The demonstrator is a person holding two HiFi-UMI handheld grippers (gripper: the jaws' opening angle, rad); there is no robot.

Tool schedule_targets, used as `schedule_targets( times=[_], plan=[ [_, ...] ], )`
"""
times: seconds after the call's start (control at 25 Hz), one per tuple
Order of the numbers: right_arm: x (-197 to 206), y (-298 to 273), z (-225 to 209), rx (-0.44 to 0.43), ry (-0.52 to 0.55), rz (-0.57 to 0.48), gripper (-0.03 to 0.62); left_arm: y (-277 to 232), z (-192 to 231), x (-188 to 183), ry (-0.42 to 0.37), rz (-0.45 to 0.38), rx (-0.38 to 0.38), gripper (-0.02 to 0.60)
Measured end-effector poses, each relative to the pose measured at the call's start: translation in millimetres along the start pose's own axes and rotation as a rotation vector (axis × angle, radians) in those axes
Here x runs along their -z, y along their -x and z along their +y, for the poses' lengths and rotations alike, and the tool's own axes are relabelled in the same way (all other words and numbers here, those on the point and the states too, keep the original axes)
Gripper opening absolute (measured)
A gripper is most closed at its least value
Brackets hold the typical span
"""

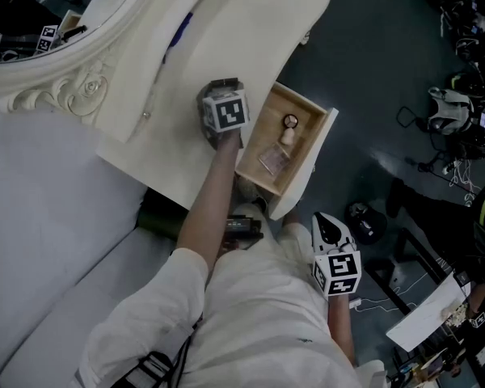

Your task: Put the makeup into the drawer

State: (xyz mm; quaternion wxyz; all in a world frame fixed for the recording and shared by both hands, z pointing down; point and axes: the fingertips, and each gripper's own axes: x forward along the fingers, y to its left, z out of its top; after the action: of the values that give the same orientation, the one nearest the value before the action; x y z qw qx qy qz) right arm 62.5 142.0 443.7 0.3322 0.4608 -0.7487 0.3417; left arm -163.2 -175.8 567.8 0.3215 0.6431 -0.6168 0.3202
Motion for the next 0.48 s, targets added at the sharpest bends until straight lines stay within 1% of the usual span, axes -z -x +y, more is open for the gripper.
schedule_targets(
  times=[0.08, 0.2, 0.32, 0.48],
  plan=[
    [-3, -1, 2, -0.010, 0.009, -0.008, 0.014, 9, -1, 4, 0.000, 0.001, 0.010, 0.322],
    [-11, -7, 3, -0.027, 0.034, -0.021, 0.012, 26, -1, -2, -0.017, -0.042, 0.020, 0.322],
    [-13, -6, 1, -0.045, 0.055, -0.028, 0.012, 44, -8, 12, -0.007, -0.035, 0.024, 0.322],
    [-12, -6, -3, -0.073, 0.087, -0.019, 0.012, 72, -20, 24, 0.007, -0.057, 0.048, 0.322]
  ],
)
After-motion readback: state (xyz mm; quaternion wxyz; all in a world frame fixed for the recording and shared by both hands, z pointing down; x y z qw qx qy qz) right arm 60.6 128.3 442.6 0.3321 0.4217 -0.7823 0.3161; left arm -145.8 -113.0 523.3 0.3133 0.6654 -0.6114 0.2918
